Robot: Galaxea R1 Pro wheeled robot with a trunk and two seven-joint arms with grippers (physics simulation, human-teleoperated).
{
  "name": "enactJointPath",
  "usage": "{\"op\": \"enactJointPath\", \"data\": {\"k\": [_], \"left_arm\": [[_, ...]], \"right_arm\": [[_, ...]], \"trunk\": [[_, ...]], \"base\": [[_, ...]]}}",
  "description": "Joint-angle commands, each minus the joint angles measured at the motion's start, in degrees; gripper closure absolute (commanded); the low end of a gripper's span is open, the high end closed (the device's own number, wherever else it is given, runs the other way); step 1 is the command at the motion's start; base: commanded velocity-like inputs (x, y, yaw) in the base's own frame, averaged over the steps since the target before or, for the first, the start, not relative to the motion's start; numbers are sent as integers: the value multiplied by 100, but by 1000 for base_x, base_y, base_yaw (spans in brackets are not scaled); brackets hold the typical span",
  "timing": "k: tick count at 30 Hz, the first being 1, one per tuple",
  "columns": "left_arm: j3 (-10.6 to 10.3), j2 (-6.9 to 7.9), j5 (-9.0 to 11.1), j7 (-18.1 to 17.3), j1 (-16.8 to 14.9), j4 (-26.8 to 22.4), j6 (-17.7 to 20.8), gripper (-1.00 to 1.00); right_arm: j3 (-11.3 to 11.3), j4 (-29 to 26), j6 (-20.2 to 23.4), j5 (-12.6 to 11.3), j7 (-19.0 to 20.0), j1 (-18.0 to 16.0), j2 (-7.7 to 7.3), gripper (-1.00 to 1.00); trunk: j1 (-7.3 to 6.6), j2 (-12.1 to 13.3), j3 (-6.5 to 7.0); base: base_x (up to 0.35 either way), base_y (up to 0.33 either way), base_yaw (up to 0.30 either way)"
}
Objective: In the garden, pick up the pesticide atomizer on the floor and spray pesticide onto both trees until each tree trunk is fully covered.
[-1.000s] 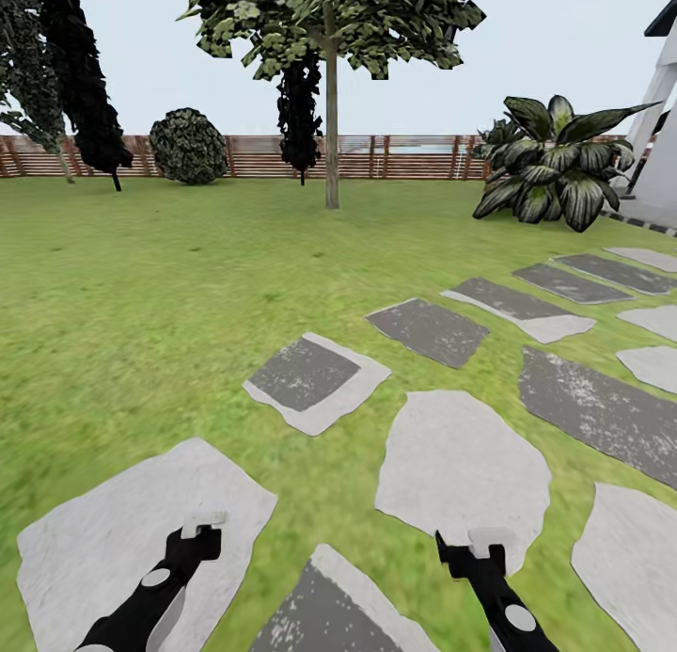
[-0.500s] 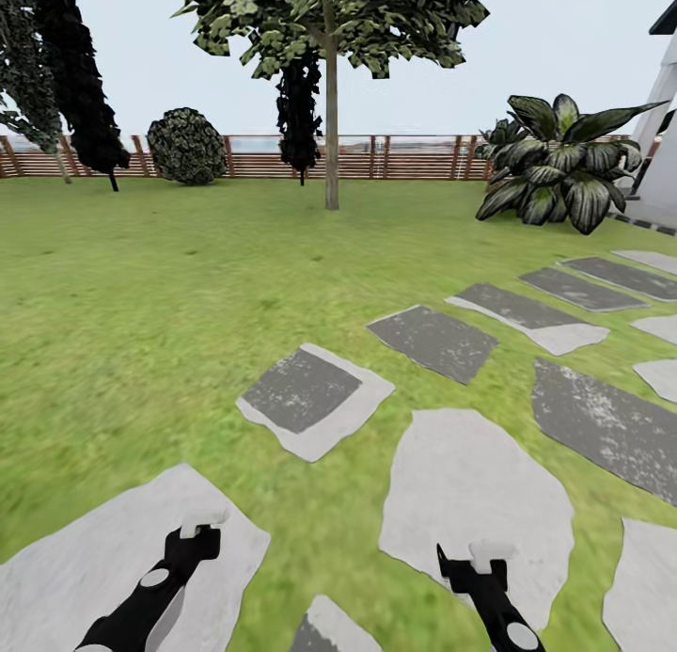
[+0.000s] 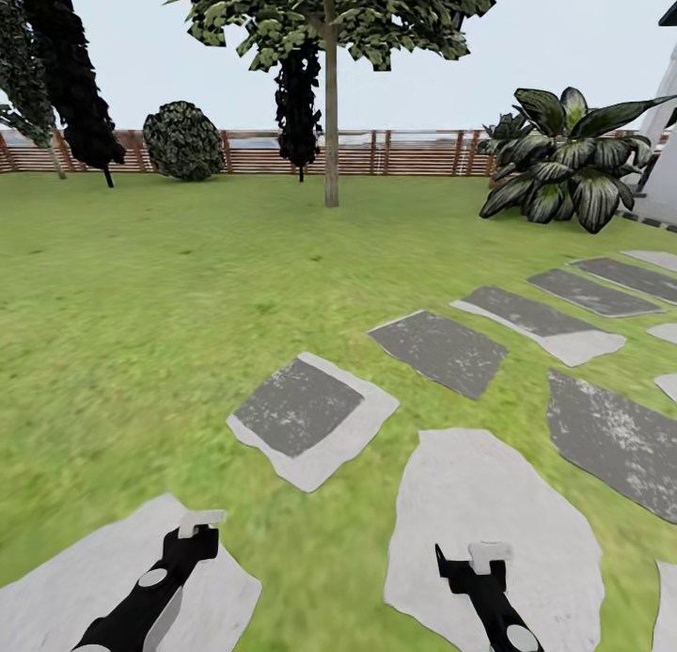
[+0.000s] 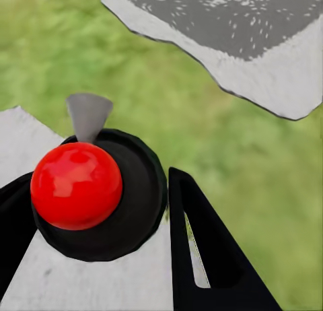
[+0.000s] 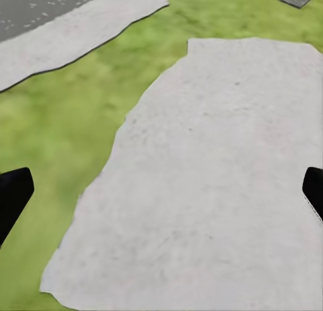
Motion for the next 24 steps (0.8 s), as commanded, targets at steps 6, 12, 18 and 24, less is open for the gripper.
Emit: {"op": "enactJointPath", "data": {"k": [6, 12, 18, 24], "left_arm": [[0, 6, 5, -1, 0, -1, 0, 100], [0, 6, 6, -5, 0, -1, 0, 100], [0, 6, 6, -5, 0, -1, 0, 100], [0, 7, 3, -5, 0, -1, 0, 100]], "right_arm": [[0, 0, 2, 0, 8, 0, 3, -100], [0, 0, 1, 5, 9, 0, 3, -100], [0, -1, -6, 7, 9, 0, 3, -100], [0, -4, -7, 8, 6, 0, 3, -100]], "trunk": [[0, 0, 0], [0, 0, 0], [0, 0, 0], [0, 0, 0]], "base": [[337, 0, 0], [337, 0, 0], [338, 0, 0], [337, 0, 0]]}}
